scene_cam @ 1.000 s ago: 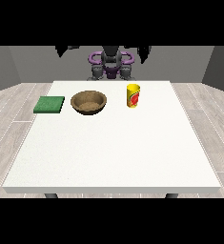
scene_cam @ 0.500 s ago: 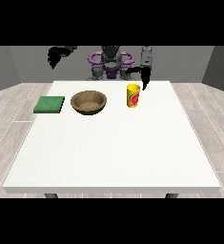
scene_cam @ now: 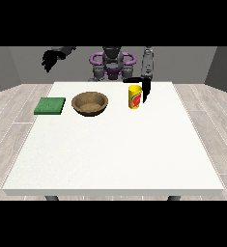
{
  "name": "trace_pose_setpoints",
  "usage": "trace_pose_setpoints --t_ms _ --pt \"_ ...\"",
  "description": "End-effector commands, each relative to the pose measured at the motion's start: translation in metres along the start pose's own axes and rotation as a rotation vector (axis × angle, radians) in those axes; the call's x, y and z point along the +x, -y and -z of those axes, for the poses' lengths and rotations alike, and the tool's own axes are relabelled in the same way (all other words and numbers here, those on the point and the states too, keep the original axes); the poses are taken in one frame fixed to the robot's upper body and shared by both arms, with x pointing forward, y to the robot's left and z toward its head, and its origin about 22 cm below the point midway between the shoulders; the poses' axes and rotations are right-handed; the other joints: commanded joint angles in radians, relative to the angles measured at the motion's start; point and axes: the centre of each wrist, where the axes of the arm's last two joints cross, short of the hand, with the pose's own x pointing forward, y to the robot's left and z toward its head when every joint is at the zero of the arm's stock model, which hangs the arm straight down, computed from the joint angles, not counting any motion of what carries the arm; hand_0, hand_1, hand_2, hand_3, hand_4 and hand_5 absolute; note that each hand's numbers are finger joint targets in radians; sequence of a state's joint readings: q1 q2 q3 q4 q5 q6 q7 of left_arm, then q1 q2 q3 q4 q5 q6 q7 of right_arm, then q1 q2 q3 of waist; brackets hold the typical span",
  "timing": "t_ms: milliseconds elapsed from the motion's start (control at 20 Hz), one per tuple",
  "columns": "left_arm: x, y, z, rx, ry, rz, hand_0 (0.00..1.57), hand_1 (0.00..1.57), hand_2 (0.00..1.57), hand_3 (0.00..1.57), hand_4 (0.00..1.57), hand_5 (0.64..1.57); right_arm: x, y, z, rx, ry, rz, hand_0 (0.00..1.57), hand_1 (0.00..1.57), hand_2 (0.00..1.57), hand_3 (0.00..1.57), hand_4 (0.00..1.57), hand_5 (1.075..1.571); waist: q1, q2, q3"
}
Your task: Pick the cup and pour the ball into the bowl, then pick the bowl and place it on the pad
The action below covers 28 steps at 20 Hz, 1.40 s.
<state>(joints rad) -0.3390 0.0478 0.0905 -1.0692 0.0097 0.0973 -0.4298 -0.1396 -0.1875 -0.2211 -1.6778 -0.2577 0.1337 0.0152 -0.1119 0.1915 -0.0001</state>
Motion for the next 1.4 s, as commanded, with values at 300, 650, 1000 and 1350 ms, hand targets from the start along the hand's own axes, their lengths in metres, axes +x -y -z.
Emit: trace_pose_setpoints --t_ms 300,650,1000,1350 --pt "-0.043 -0.020 -0.001 0.054 -0.016 0.002 0.00 0.00 0.00 0.00 0.65 1.535 -0.010 0.014 -0.003 0.014 0.004 -0.006 0.00 0.00 0.00 0.00 0.68 1.566 -0.025 0.012 -0.0004" --pt "-0.059 -0.010 -0.014 0.131 -0.001 0.213 1.26 1.26 1.57 1.57 1.33 1.483 0.013 0.039 0.000 0.079 0.050 0.017 0.00 0.00 0.00 0.07 0.64 1.568 -0.115 0.065 -0.0003" --pt "-0.037 0.027 0.016 0.088 0.003 0.351 1.28 1.28 1.57 1.57 1.39 1.436 0.019 0.088 0.015 -0.011 -0.035 0.017 0.00 0.00 0.00 0.27 0.64 1.568 -0.048 -0.031 0.0009" --pt "-0.020 0.057 0.035 -0.029 0.037 0.772 1.34 1.34 1.57 1.57 1.41 1.525 -0.012 0.095 0.000 -0.047 -0.181 0.022 0.00 0.00 0.00 0.25 0.63 1.562 -0.037 -0.180 0.0064"
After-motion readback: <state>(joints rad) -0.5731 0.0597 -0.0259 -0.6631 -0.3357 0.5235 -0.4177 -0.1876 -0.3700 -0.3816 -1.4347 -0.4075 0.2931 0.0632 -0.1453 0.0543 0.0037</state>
